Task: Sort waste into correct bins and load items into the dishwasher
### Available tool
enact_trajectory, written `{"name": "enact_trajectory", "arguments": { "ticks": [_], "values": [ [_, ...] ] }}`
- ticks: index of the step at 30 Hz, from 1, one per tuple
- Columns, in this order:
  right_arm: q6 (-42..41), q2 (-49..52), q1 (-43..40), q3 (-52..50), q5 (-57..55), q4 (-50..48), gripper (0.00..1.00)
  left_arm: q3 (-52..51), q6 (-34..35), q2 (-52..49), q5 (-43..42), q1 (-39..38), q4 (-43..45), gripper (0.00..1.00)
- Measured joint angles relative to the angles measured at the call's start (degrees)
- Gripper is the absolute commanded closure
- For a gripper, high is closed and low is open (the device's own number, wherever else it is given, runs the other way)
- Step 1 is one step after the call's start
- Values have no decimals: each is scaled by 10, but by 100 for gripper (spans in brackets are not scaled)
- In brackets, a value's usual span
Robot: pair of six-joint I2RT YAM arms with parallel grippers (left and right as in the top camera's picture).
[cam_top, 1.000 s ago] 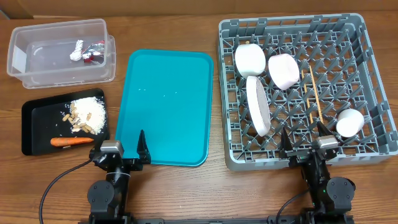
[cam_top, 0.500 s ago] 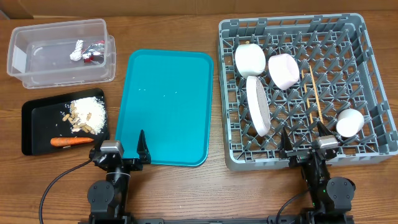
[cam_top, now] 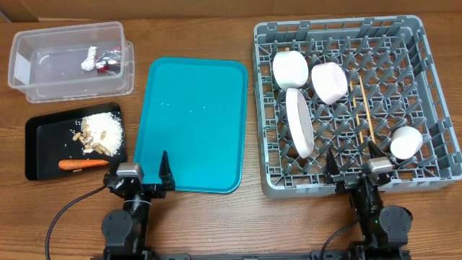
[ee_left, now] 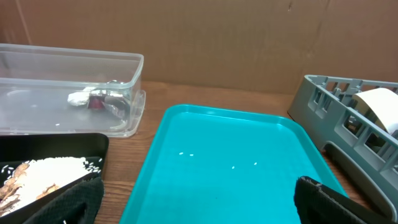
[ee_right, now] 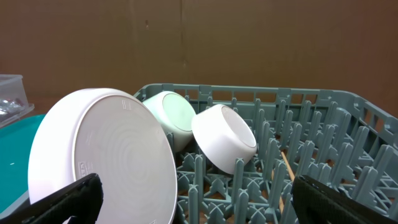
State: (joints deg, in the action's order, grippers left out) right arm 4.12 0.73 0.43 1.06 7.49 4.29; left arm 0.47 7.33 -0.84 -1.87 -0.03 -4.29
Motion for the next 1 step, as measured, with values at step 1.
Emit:
{"name": "enact_trajectory", "arguments": {
  "ticks": [1],
  "values": [
    [0,0,0,0,0,0,0,0,0,0,0,0,0,0]
  ]
}}
